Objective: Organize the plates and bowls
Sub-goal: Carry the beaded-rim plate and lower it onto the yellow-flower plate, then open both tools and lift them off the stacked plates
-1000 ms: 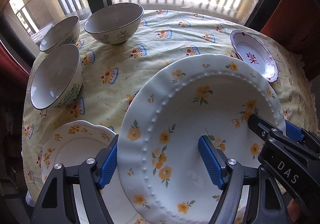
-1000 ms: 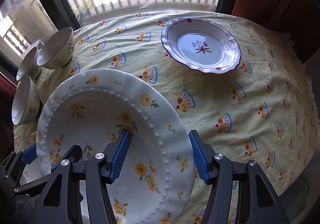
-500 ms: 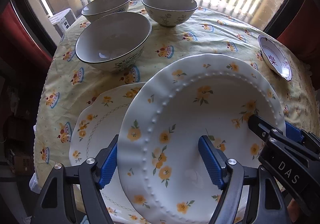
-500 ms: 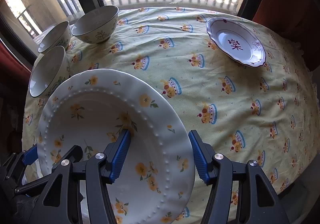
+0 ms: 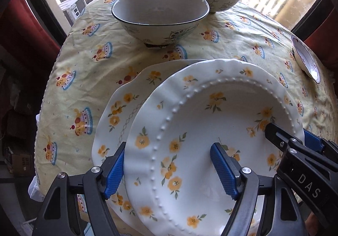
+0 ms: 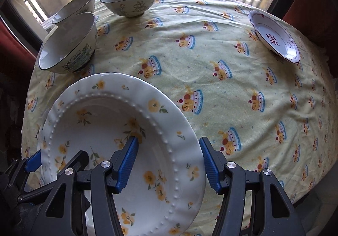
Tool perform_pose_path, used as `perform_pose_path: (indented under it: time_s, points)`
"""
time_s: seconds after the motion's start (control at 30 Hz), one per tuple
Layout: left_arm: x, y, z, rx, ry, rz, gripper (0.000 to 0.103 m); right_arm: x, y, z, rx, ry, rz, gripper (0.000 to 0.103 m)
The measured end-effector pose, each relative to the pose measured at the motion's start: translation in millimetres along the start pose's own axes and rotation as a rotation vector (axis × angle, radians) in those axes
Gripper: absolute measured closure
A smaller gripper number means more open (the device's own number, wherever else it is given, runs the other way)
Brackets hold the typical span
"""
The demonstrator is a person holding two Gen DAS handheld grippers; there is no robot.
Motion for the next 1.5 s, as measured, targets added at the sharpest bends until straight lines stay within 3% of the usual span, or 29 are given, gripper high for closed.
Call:
perform_pose_path:
  time_s: [0.4,0.77,0.97,1.13,1.27,1.5]
  points:
    - [-5,-11,-4,-0.002,-0.009,-0.022,0.024,-5,-12,0,-0.029,-0.005,0.02,0.041]
    - [0,-14,-3,-0.006,0.042,-0.117,0.02,-6,-14,-3,-0.017,-0.008,0.015,0.043]
    - [8,-12,-2,0.031,-0.03,-0.194,0.018,-5,-11,4,-0.034,-0.034,0.012,0.047]
    - [7,-5,0,0.009,-0.047,-0.16,0.019,-5,-5,8,-0.044,-0.012,-0.009,0.051]
    - [3,9,-1,0.04,-0.058,-0.139,0.019,-4,-4,9,-0.048,0.014,-0.012,0.063]
    - [-2,9,-8,0.023,-0.033,-0.077,0.02,-10,-7,12,-0.047,0.02,-0.023,0.063]
Point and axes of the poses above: each gripper's, at about its wrist camera, not at the fingertips, and y roughly against the way its jaws point, x to its right, z to its underside, the point moved 8 cm from there along -y, roughly the way its jaws point, and after that the axes turned 5 degrees about z, right-handed, at the moved point
